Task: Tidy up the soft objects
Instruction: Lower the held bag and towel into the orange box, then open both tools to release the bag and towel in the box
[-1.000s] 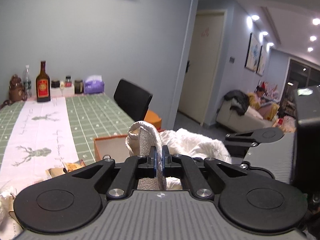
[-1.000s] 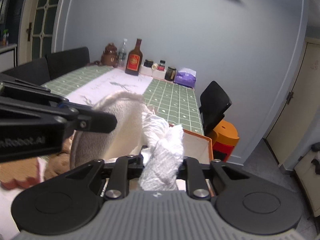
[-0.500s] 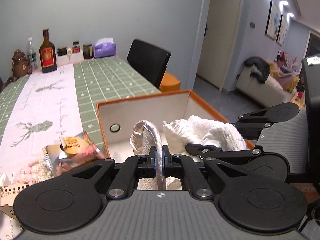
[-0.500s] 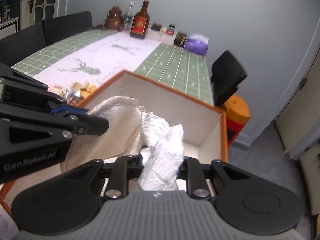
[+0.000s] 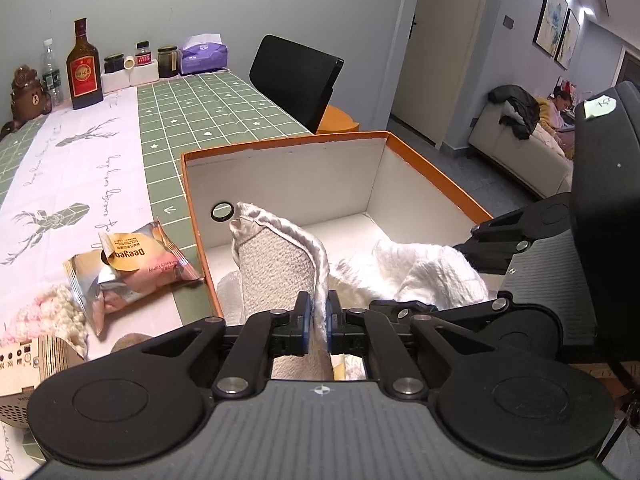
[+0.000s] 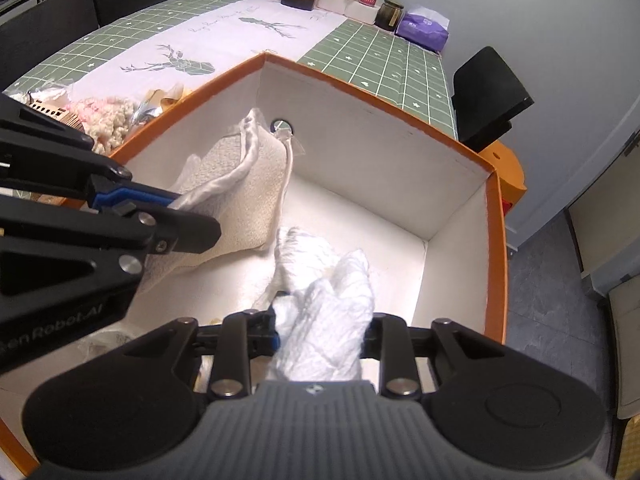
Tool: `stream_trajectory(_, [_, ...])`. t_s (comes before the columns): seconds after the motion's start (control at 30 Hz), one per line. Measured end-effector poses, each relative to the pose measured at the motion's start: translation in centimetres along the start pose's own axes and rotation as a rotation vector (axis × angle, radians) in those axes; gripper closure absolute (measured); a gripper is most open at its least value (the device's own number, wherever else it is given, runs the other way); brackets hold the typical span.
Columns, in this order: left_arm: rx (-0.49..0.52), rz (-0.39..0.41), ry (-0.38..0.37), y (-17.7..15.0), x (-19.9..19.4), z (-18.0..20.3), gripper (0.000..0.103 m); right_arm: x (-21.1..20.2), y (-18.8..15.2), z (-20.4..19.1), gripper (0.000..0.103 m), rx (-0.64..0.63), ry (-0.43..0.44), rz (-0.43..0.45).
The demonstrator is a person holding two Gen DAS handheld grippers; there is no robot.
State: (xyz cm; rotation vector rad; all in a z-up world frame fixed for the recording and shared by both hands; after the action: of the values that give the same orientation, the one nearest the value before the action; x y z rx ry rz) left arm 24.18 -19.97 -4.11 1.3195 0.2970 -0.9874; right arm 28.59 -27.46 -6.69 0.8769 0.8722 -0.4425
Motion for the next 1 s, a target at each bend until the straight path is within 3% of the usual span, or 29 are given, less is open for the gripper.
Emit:
stream_trajectory(0.1, [-0.014, 0.012, -0.013, 0.2, -0.5, -0.2, 0.091, -0.4, 0.2, 0.1, 0.070, -0.016, -0.005, 0.005])
stream_trajectory(0.3, [-0.044, 0.046, -0.035, 0.9, -2.0, -0.2, 0.065, -2.1, 0.3, 0.1, 0.049, -0.019, -0.015, 0.007])
stream_trajectory(0.47, [-0.049, 0.085, -0.051, 1.3, -3.7, 0.1, 0.052, -4.0, 0.5, 0.0, 0.043, -0.028, -0.030, 0.013])
stream_trajectory(0.57, [-0.042, 0.120, -0.068, 1.2, -5.1, 0.4, 0.048, -5.6, 0.8, 0.0, 0.042, -0.037, -0.061, 0.026])
stream_trajectory(0.63, [-0.039, 0.144, -0.077, 1.1, -6.1, 0.5, 0.047, -6.9, 0.9, -0.1, 0.030, -0.040, -0.093, 0.041])
stream_trajectory(0.7, [-0.044, 0.169, -0.083, 1.0, -7.2, 0.4, 0.045, -8.3, 1.1, -0.3, 0.026, -0.044, -0.119, 0.070])
stream_trajectory(0.9, [-0.050, 0.264, -0.080, 0.4, -10.7, -0.2, 0.044, -11.5, 1.3, -2.3, 0.025, -0.037, -0.192, 0.134])
stream_trajectory(1.0, [-0.057, 0.332, -0.046, -0.5, -12.5, -1.1, 0.044, -13.0, 1.2, -4.0, 0.024, -0.021, -0.188, 0.193])
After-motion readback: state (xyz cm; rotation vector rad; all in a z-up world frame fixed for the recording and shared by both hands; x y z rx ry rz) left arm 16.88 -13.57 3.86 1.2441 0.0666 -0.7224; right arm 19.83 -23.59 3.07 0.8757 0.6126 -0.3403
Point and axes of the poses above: each gripper's, at about its wrist camera, not at the fingertips, and x roughly the way its jaws point, z to its right, y to its top, the point moved 6 cm from there along x, roughly the way its jaws point, and after that the axes turned 12 degrees about -x, right-handed, at the moved point
